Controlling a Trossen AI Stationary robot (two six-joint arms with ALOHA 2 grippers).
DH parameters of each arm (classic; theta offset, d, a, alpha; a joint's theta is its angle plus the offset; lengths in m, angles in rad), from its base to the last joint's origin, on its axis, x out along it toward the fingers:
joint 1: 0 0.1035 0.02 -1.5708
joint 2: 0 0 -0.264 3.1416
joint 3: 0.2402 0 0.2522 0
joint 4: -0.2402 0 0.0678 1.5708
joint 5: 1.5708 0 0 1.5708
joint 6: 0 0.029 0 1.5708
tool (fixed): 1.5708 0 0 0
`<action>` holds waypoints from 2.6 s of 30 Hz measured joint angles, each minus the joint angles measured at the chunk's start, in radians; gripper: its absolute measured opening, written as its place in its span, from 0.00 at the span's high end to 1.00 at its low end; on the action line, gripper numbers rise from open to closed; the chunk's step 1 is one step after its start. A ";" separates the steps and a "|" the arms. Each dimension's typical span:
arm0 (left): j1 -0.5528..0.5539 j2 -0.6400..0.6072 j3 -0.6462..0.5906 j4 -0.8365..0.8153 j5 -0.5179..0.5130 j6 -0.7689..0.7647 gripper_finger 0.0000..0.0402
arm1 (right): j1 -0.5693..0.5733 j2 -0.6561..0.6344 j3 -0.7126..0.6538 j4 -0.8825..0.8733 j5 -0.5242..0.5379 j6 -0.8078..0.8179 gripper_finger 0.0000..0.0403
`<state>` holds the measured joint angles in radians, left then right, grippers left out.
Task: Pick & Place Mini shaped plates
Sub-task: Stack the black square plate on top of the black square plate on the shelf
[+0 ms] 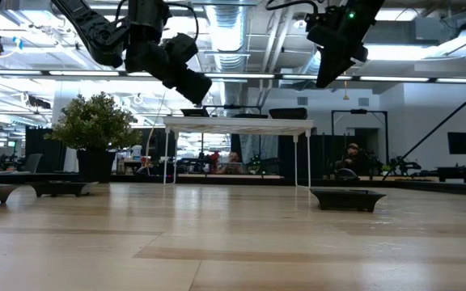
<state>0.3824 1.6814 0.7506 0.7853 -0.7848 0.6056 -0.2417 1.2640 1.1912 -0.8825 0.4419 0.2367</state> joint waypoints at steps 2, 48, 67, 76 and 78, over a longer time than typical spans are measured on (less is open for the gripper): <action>0.015 0.000 0.000 0.000 -0.001 0.000 0.94 | 0.000 0.000 0.000 0.000 0.000 0.000 0.84; 0.025 0.038 0.000 0.121 0.107 0.227 0.85 | -0.001 0.000 0.000 0.001 0.001 0.000 0.84; 0.089 0.053 0.001 0.113 0.218 0.221 0.85 | -0.001 0.000 0.000 0.005 0.001 0.000 0.84; 0.133 0.053 0.001 0.144 0.235 0.224 0.85 | -0.001 0.000 0.000 0.005 0.001 -0.001 0.84; 0.132 0.053 0.001 0.163 0.236 0.224 0.85 | -0.001 0.000 0.000 0.006 0.002 -0.001 0.84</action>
<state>0.5142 1.7340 0.7517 0.9480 -0.5485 0.8299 -0.2428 1.2640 1.1912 -0.8764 0.4435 0.2356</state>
